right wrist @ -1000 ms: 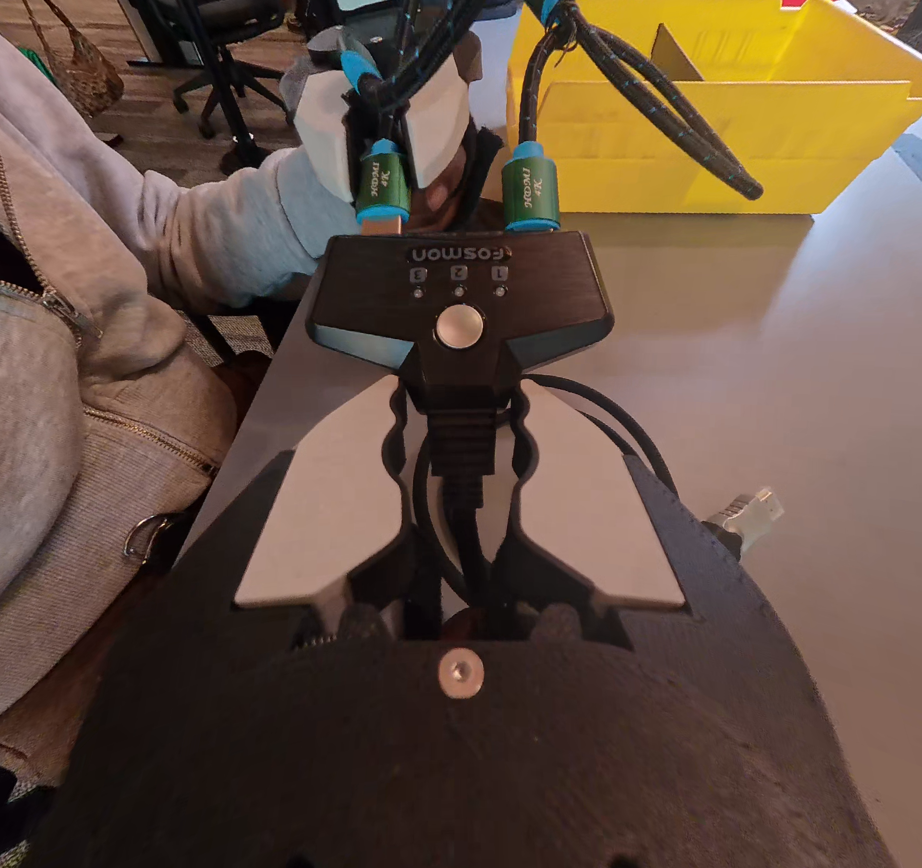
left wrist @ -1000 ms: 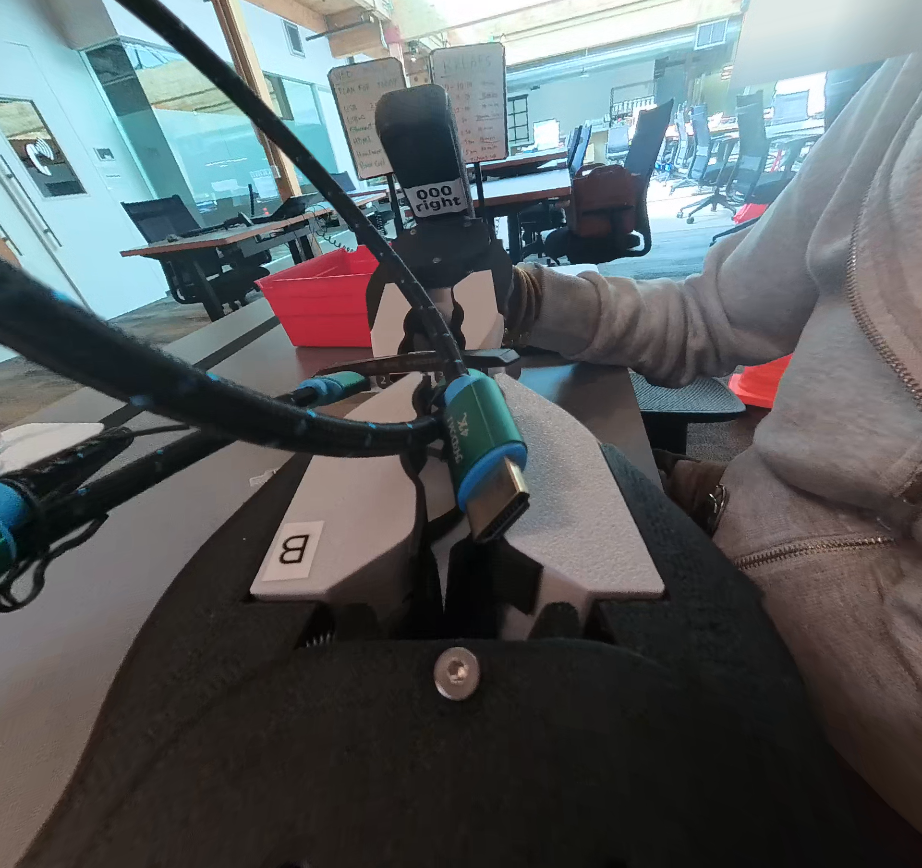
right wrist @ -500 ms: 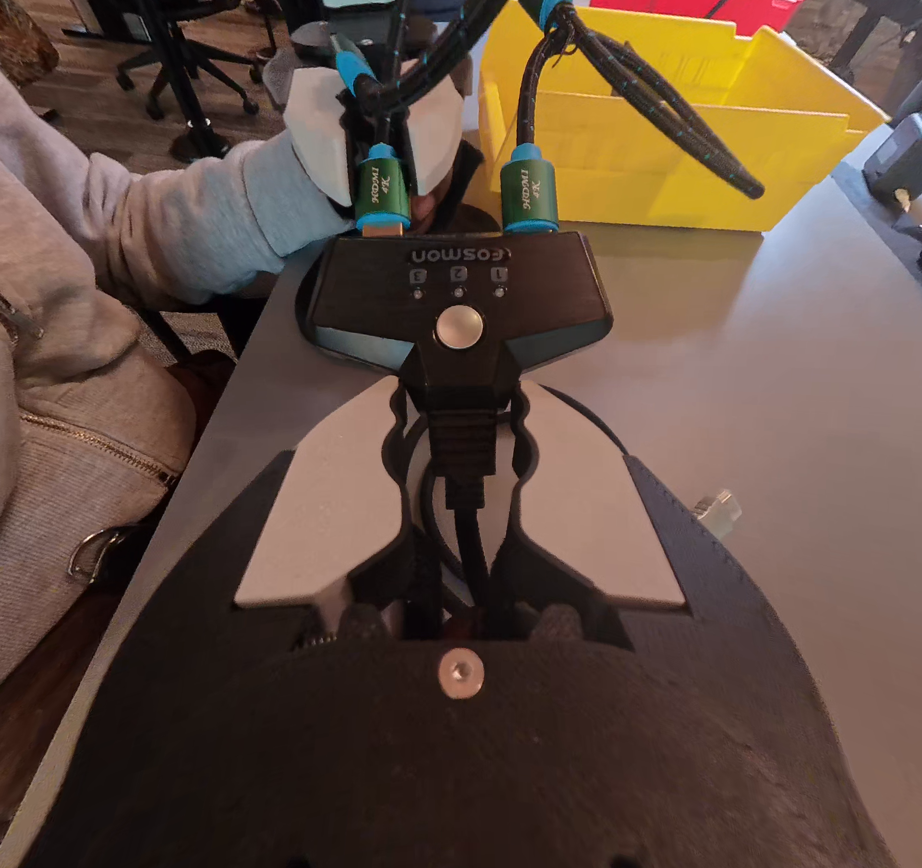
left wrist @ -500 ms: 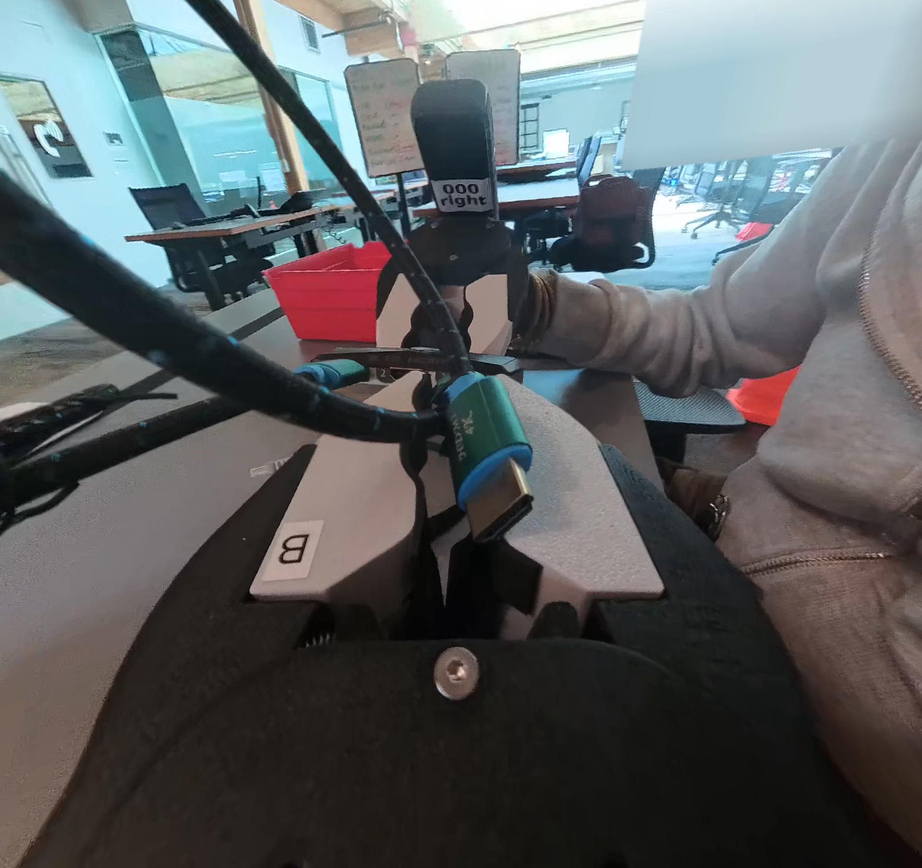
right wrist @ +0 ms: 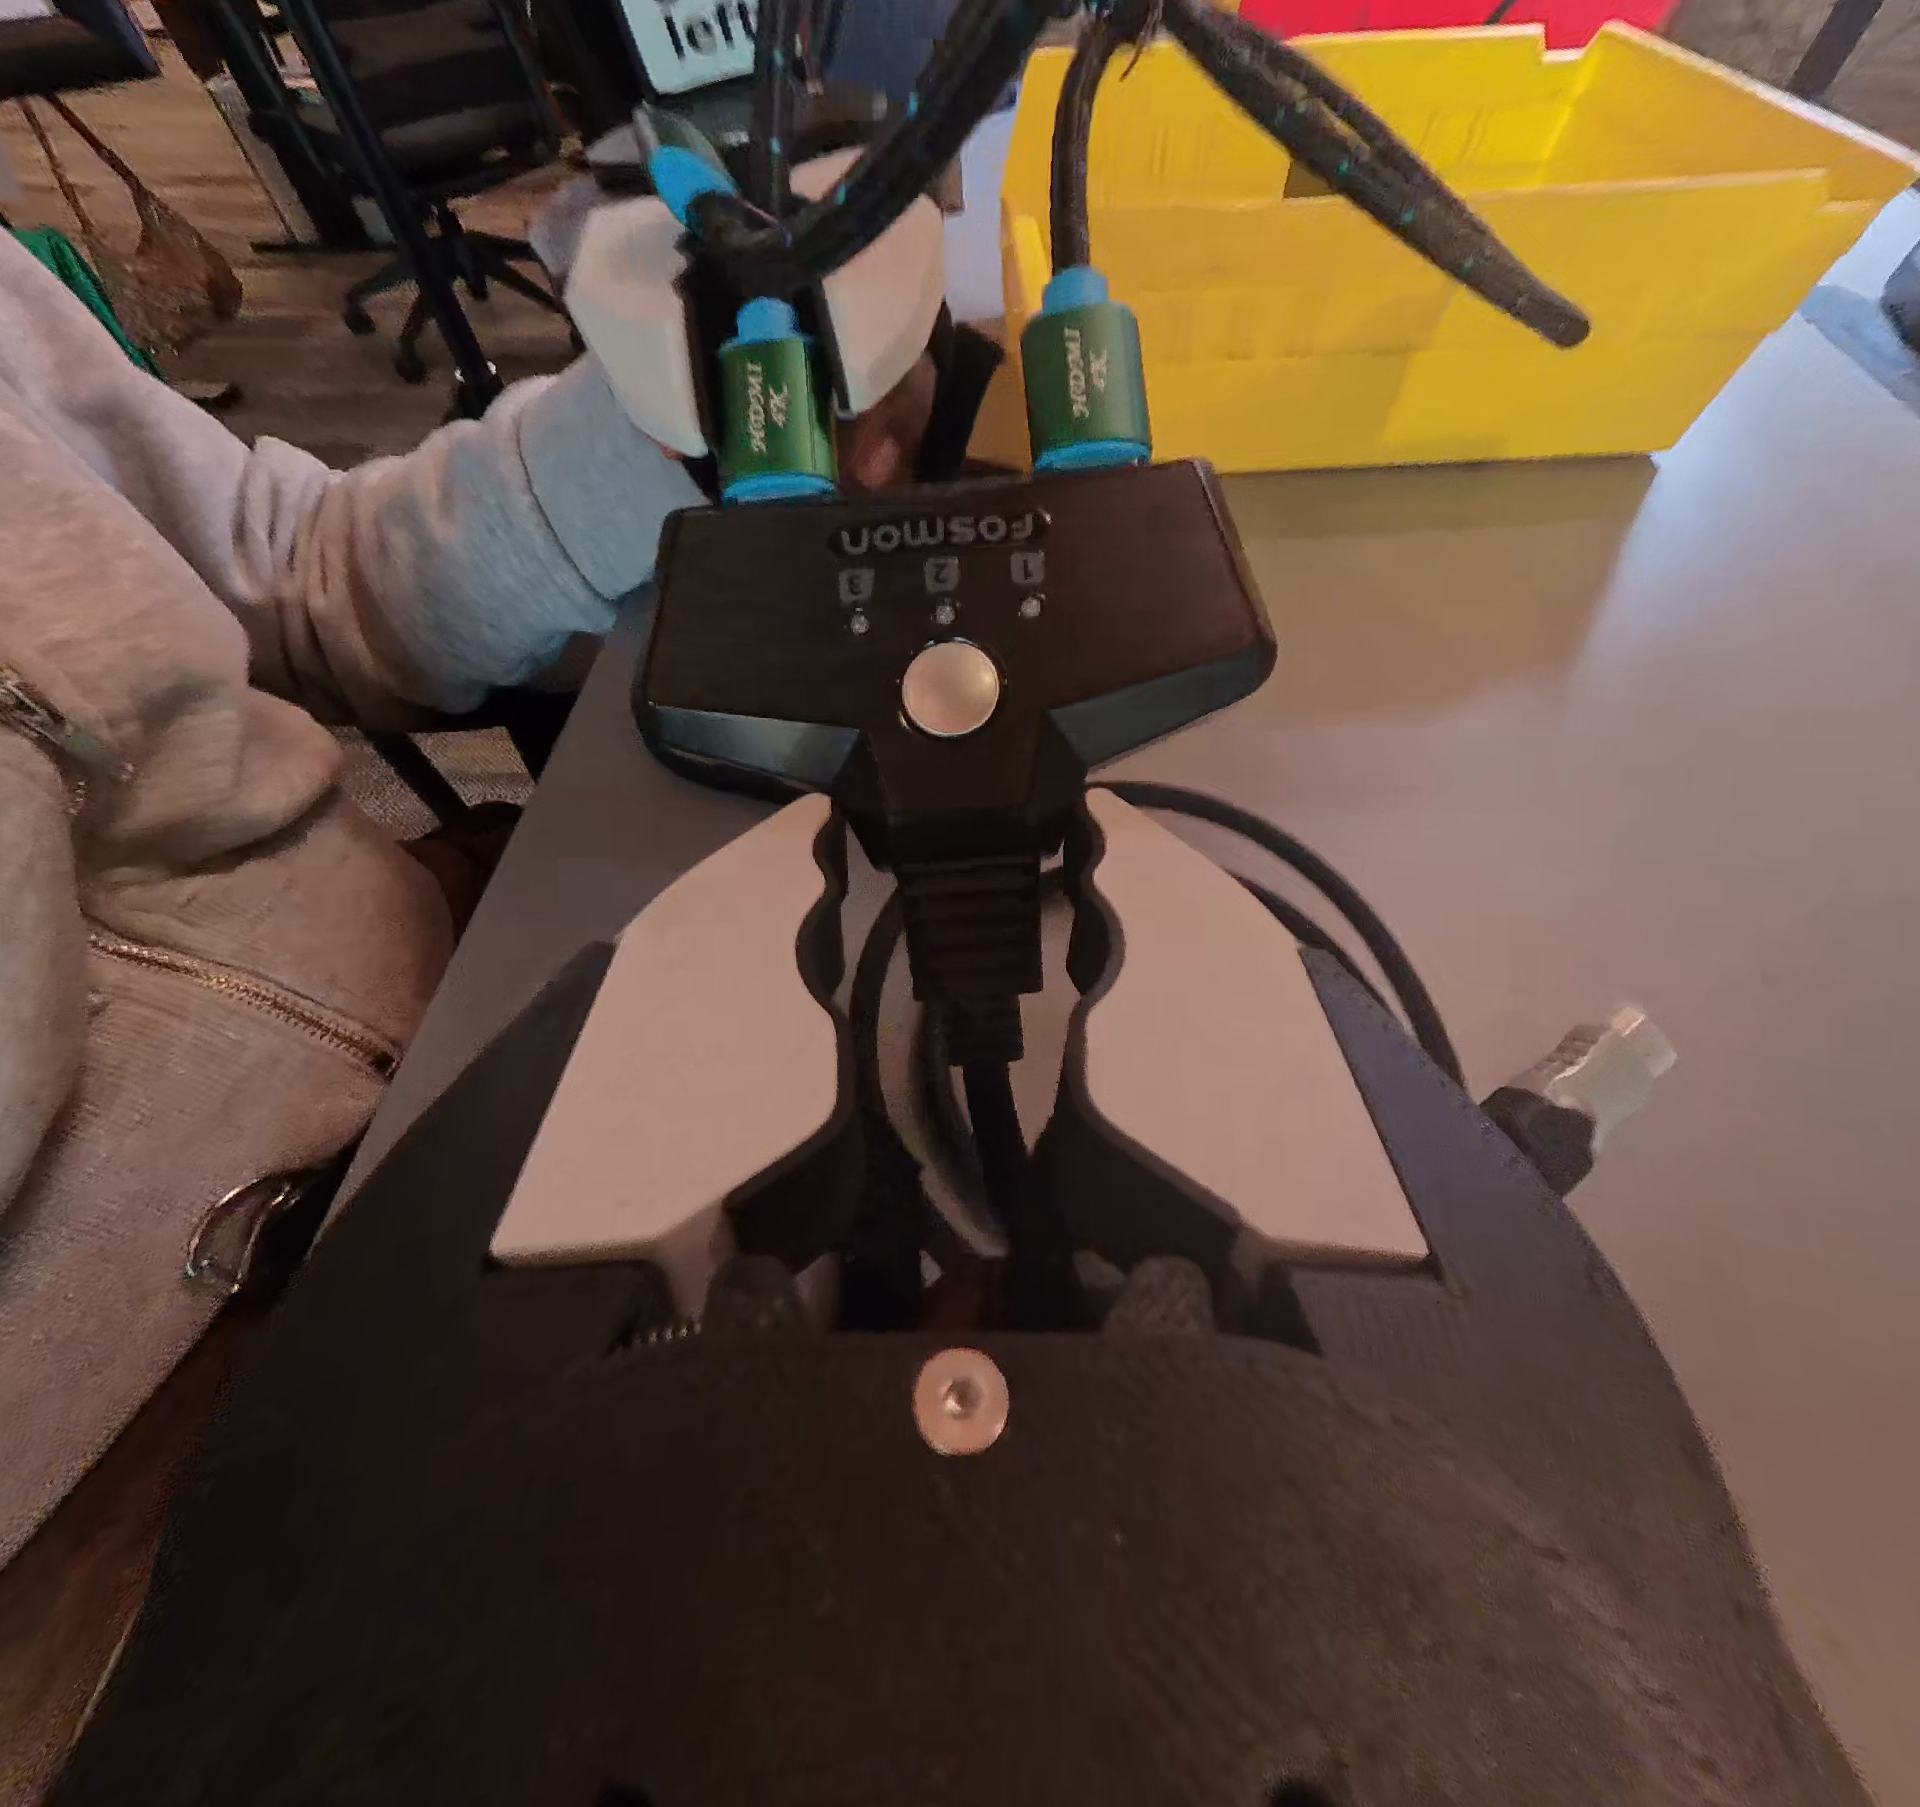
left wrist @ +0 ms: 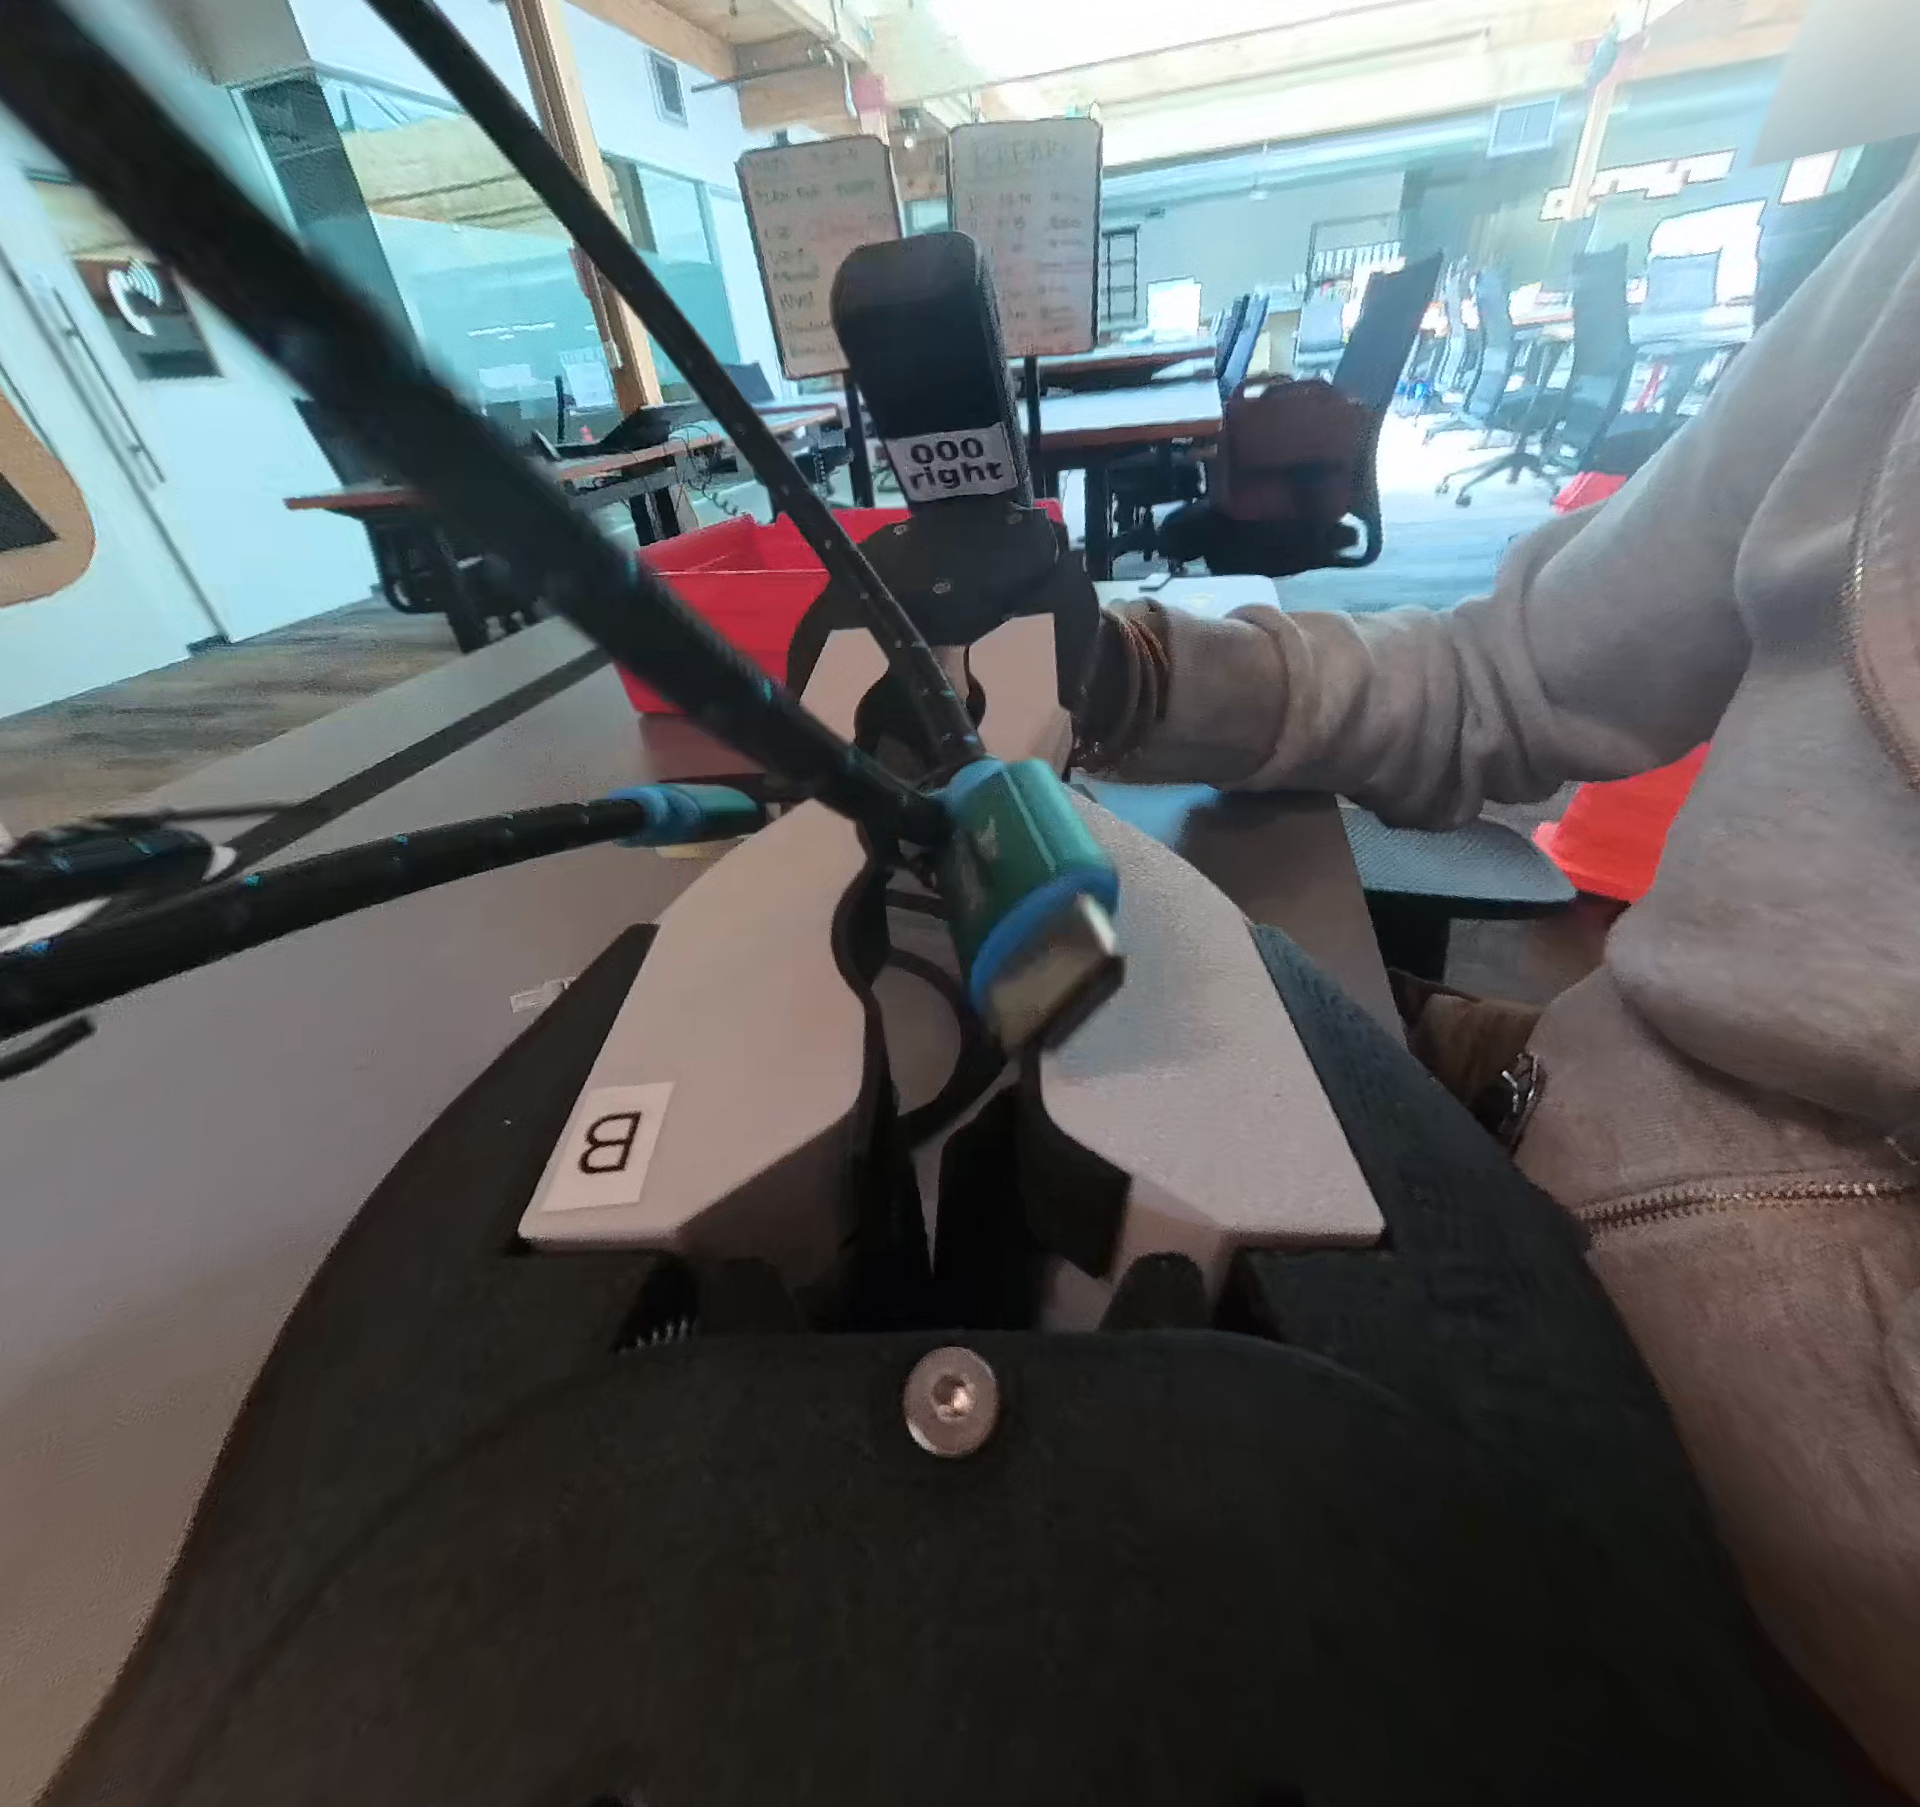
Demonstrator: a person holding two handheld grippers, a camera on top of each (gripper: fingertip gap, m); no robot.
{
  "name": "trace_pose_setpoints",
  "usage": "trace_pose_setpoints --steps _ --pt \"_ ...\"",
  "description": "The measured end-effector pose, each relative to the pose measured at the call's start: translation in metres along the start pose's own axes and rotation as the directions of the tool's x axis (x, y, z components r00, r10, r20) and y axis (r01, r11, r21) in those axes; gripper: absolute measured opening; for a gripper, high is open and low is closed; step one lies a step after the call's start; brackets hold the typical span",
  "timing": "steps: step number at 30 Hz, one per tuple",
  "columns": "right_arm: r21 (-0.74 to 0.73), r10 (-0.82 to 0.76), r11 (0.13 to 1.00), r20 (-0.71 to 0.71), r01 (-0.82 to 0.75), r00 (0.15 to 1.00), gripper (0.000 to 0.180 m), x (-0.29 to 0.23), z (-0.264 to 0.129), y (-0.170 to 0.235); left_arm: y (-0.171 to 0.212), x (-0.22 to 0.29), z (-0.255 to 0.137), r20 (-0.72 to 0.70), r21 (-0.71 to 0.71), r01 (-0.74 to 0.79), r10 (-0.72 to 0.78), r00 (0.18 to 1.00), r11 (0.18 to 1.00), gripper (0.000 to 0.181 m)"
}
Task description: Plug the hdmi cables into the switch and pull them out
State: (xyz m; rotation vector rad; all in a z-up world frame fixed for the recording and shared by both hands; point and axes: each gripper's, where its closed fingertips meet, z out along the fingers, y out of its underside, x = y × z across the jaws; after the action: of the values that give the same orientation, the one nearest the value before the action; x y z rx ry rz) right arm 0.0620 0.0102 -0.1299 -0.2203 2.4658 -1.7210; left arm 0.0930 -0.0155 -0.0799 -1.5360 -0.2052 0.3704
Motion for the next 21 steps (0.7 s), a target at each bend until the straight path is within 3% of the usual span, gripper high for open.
trace_pose_setpoints --steps 3,8,13,18,21 --pt "-0.047 -0.019 0.999 -0.027 0.018 0.999 0.040 0.003 0.005 0.008 0.007 0.000 0.000 0.020 -0.076 -0.051 0.053 0.998 0.996 0.021" --pt "0.107 -0.003 0.994 0.010 0.002 1.000 0.040 -0.005 0.000 -0.019 -0.023 -0.001 -0.005 0.051 0.122 -0.057 0.051 0.997 0.991 0.022" --pt "0.199 -0.050 0.978 -0.069 0.062 0.996 0.040 -0.003 0.002 -0.039 -0.035 -0.007 -0.014 0.106 0.212 -0.087 0.065 0.992 0.973 0.035" --pt "0.251 -0.020 0.965 -0.215 0.075 0.977 0.039 0.023 -0.019 -0.049 -0.074 -0.036 -0.063 0.319 0.507 -0.164 -0.008 0.948 0.846 0.036" --pt "0.287 -0.020 0.952 -0.291 0.107 0.957 0.039 0.036 -0.036 -0.070 -0.076 -0.066 -0.092 0.494 0.562 -0.200 -0.132 0.859 0.803 0.034"
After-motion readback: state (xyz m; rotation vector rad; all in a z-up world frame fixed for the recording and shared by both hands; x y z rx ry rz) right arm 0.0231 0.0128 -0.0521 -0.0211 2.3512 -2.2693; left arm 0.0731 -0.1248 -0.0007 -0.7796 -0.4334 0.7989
